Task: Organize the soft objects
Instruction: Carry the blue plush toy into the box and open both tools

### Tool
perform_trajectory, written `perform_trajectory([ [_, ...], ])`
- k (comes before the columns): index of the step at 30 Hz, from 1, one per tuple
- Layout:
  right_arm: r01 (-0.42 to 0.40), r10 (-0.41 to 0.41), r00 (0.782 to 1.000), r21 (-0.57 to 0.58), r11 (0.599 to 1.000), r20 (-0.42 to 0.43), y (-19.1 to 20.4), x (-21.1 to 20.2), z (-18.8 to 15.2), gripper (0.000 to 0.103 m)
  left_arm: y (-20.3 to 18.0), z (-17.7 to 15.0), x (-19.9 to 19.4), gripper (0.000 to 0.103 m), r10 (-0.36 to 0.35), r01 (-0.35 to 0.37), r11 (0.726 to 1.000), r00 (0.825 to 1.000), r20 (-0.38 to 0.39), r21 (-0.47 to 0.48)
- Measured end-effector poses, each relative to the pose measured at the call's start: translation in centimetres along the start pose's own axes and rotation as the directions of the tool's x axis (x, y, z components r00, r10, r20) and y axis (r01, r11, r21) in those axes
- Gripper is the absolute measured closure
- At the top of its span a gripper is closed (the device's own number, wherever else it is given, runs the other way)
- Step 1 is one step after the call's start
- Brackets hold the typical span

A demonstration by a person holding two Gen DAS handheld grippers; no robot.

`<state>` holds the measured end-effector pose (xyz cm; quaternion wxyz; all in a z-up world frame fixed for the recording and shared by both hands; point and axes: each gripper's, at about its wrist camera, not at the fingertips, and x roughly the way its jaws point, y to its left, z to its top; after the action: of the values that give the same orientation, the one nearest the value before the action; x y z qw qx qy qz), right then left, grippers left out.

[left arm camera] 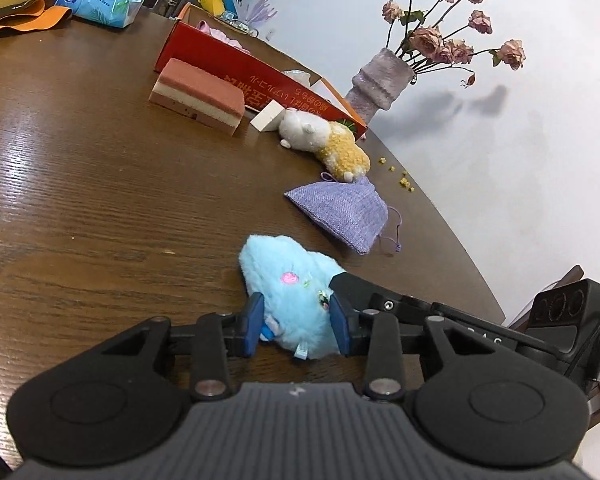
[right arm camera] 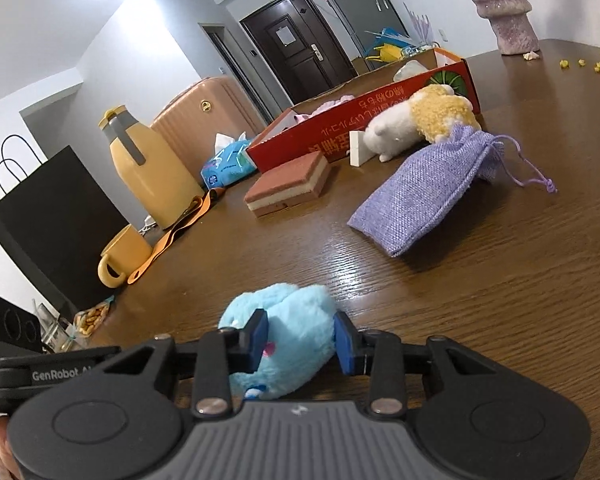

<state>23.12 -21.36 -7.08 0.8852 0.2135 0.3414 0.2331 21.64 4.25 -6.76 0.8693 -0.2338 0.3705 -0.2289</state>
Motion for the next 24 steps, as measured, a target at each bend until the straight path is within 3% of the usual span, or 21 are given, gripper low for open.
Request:
perform_trajectory([
  [5,0.000,0.000,1.000,-0.014,1.000,0.005,0.4,-0.3,0.2,0.073,-0.5,0.1,-0.2,0.069,0.006,-0.006,1.000,1.000,0.016,0.024],
  [9,-0.030,0.032,0.997,-0.029,0.999,0.073,0.9,-1.2,2.4,0.073,-1.6,2.1,-0.9,0.069,-0.032,0.028,0.998,0.997,0.073,0.058],
  [12,-0.038,0.052,0.990,-0.107,0.994,0.132,2.1,-1.2,6.4,0.073,-2.4,6.6,-0.8,0.069,-0.067,0.060,0.995,0.992,0.106,0.074],
  [16,-0.025,0.053,0.984,-0.166,0.986,0.168,2.7,2.1,14.3,0.073,-2.9,14.6,1.7,0.069,-0.069,0.053,0.992,0.988,0.135,0.119],
  [21,-0.046,0.057,0.993,-0.109,0.993,0.103,1.8,10.4,24.1,0.073,-0.7,24.8,7.2,0.069,-0.002,-0.009,0.996,0.992,0.127,0.091],
  [24,-0.039,0.040,0.999,-0.066,0.997,0.013,0.4,16.1,27.4,0.073,1.7,27.8,10.7,0.069,0.060,-0.064,0.997,0.994,0.087,0.045],
])
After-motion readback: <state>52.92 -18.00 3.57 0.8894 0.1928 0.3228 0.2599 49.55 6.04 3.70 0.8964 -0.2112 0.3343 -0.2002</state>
